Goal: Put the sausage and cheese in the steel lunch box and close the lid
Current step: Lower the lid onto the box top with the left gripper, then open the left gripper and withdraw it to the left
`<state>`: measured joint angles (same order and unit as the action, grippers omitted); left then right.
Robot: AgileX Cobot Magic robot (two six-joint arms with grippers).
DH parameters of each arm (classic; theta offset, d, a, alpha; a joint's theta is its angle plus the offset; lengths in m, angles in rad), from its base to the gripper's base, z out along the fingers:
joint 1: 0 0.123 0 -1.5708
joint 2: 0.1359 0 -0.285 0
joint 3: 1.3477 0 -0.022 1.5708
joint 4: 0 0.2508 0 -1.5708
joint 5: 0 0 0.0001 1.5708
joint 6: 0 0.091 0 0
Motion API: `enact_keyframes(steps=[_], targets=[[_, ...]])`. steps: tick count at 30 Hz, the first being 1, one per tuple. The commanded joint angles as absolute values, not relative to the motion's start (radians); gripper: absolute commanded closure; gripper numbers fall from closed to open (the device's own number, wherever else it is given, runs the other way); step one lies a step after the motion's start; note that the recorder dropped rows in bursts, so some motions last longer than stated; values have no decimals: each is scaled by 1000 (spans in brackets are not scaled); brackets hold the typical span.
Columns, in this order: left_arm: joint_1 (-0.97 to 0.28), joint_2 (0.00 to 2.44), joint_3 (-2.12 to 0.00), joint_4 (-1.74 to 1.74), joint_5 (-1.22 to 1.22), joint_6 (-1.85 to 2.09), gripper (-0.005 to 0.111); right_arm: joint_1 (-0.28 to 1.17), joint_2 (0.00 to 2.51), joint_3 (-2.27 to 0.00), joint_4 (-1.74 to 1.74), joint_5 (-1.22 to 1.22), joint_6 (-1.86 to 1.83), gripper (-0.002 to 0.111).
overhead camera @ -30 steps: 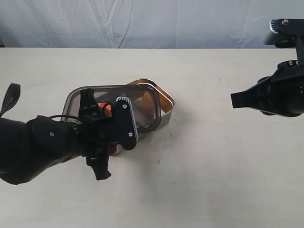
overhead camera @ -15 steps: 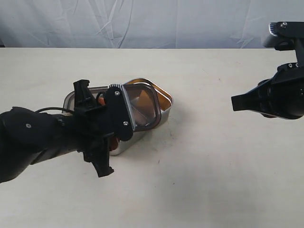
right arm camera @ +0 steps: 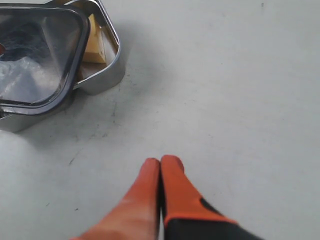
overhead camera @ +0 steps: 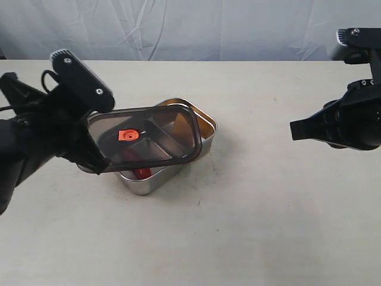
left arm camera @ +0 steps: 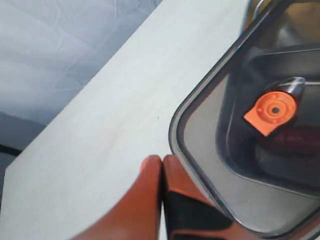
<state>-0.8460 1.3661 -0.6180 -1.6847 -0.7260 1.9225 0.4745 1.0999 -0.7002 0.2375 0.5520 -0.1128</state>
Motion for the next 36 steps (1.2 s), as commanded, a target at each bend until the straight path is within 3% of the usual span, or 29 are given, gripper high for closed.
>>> enact_keyframes(steps=[1, 17, 21, 25, 29, 33, 36], targets=[[-776, 1350, -634, -1744, -735, 1838, 107, 477, 1096, -705, 227, 541, -113, 108], [-255, 1366, -715, -1744, -190, 1760, 107, 477, 1096, -705, 212, 516, -113, 108], [-153, 1373, -805, -1427, 72, 1763, 107, 477, 1102, -705, 212, 508, -113, 108], [-130, 1385, -879, -1182, -64, 1760, 107, 477, 1102, -705, 208, 510, -113, 108], [-115, 1391, -884, -1408, -331, 1764, 107, 477, 1102, -705, 208, 510, -113, 108], [-42, 1426, -884, -1744, -303, 1960, 107, 477, 1102, -705, 208, 510, -113, 108], [-28, 1443, -861, -1744, -238, 1993, 107, 477, 1102, -705, 206, 501, -113, 108]])
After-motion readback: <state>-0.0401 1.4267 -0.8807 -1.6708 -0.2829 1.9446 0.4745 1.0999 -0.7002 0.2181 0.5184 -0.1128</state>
